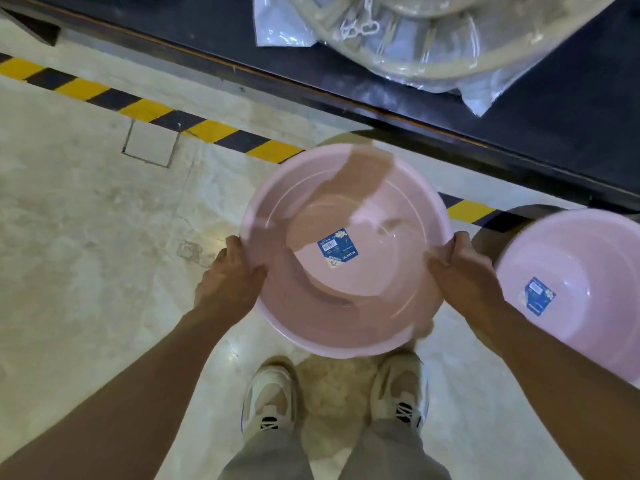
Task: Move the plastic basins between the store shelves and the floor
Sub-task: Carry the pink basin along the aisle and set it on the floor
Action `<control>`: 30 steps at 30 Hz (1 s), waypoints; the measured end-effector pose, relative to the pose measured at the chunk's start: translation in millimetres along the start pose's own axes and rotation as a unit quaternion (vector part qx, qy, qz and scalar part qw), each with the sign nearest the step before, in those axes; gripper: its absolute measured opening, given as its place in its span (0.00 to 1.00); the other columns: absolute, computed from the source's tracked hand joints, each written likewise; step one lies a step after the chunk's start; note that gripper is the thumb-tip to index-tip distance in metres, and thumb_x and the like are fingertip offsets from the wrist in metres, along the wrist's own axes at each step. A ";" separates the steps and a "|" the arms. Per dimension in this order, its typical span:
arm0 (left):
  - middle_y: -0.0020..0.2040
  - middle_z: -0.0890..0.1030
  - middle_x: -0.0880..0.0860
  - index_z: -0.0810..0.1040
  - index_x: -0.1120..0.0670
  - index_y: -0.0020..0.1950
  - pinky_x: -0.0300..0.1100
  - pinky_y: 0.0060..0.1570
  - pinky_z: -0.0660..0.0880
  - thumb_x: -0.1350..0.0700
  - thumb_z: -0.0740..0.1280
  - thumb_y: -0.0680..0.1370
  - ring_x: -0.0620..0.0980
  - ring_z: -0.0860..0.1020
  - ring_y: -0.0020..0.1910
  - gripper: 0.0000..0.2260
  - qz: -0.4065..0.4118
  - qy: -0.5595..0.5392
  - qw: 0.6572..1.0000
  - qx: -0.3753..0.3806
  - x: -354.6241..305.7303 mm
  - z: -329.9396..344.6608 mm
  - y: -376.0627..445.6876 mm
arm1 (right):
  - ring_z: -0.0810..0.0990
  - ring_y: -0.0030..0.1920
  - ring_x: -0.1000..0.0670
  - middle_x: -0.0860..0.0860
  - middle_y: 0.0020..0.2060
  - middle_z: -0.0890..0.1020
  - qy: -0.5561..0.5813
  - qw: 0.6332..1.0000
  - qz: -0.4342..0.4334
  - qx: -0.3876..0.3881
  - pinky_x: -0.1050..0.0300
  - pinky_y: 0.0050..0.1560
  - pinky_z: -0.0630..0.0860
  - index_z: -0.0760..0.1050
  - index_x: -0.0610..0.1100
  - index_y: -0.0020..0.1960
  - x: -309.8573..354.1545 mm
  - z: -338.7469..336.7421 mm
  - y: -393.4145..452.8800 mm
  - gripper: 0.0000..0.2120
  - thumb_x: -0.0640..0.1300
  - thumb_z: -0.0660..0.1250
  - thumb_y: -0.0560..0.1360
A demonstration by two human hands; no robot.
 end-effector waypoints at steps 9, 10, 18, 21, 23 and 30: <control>0.52 0.74 0.58 0.62 0.53 0.56 0.61 0.44 0.82 0.49 0.69 0.78 0.65 0.80 0.44 0.18 -0.074 -0.069 0.993 0.056 16.4 20.3 19.8 | 0.71 0.33 0.49 0.47 0.37 0.74 -0.008 0.999 0.008 0.053 0.55 0.30 0.64 0.62 0.46 0.52 -15.5 40.8 23.3 0.10 0.51 0.60 0.79; 0.52 0.75 0.58 0.62 0.54 0.55 0.59 0.37 0.84 0.49 0.69 0.78 0.65 0.82 0.41 0.17 -0.074 -0.082 0.992 0.055 17.7 22.9 21.7 | 0.71 0.33 0.50 0.47 0.36 0.73 -0.004 0.998 0.013 0.055 0.55 0.29 0.63 0.61 0.46 0.52 -16.8 44.3 25.4 0.10 0.51 0.59 0.79; 0.48 0.77 0.60 0.64 0.56 0.53 0.41 0.17 0.76 0.52 0.67 0.80 0.58 0.82 0.24 0.13 -0.030 -0.098 0.994 0.034 15.3 16.7 15.1 | 0.74 0.41 0.42 0.44 0.40 0.73 0.035 0.999 -0.003 0.016 0.54 0.40 0.67 0.60 0.43 0.53 -7.7 36.0 15.1 0.07 0.43 0.58 0.81; 0.44 0.76 0.58 0.64 0.56 0.51 0.38 0.15 0.74 0.52 0.67 0.80 0.55 0.81 0.20 0.13 -0.011 -0.099 0.995 0.021 4.6 -0.4 6.0 | 0.74 0.36 0.43 0.47 0.35 0.71 0.110 0.993 0.029 0.003 0.54 0.37 0.67 0.59 0.42 0.50 -7.8 14.2 3.2 0.08 0.43 0.59 0.79; 0.42 0.76 0.56 0.64 0.55 0.49 0.36 0.15 0.72 0.52 0.67 0.80 0.51 0.81 0.20 0.13 -0.001 -0.100 0.995 0.017 -5.6 -15.0 -1.9 | 0.72 0.33 0.49 0.49 0.35 0.70 0.099 0.995 0.033 0.003 0.55 0.34 0.67 0.59 0.44 0.50 -8.4 -4.8 -7.7 0.09 0.46 0.59 0.79; 0.34 0.78 0.56 0.65 0.57 0.47 0.44 0.19 0.76 0.46 0.69 0.77 0.52 0.79 0.19 0.17 0.067 -0.047 0.996 -0.039 -78.9 -77.5 -44.4 | 0.78 0.44 0.38 0.42 0.46 0.76 0.108 0.994 0.019 -0.030 0.43 0.46 0.77 0.62 0.45 0.56 -12.4 -92.6 -57.1 0.09 0.47 0.58 0.79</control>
Point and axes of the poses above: each hand's wrist, its own y-axis towards the middle knuckle, its own z-axis out of the palm, x = y × z, the point moved 2 cm from there along y, towards the middle knuckle
